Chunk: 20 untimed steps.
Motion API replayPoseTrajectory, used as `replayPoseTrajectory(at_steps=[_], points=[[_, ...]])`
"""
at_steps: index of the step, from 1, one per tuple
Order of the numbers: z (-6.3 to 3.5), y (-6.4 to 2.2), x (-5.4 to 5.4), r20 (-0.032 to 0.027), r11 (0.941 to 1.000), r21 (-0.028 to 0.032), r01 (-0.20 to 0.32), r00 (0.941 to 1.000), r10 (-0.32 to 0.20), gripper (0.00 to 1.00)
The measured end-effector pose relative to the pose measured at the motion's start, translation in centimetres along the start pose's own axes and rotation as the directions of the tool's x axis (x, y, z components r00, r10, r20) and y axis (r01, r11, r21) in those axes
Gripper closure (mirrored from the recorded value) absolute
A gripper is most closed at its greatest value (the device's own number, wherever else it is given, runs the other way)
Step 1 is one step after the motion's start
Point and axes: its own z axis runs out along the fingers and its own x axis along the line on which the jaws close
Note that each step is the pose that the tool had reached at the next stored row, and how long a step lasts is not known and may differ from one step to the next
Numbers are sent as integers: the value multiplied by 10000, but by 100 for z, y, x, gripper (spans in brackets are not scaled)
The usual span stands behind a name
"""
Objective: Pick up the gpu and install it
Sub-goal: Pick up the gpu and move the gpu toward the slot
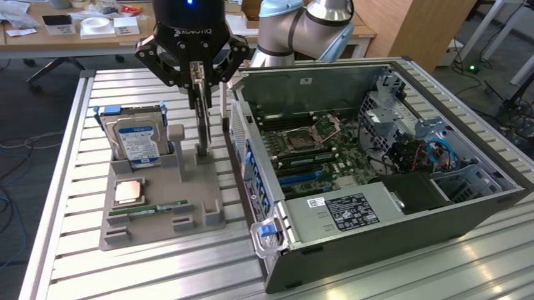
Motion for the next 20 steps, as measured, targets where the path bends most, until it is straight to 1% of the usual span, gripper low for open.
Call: replayPoseTrajectory(at_steps=[6,11,20], points=[[-4,0,0,-1,10000,1,0,10000,0,74],[-71,3,-1,0,10000,0,0,10000,0,74],[-73,4,-7,-2,10000,1,0,10000,0,74]])
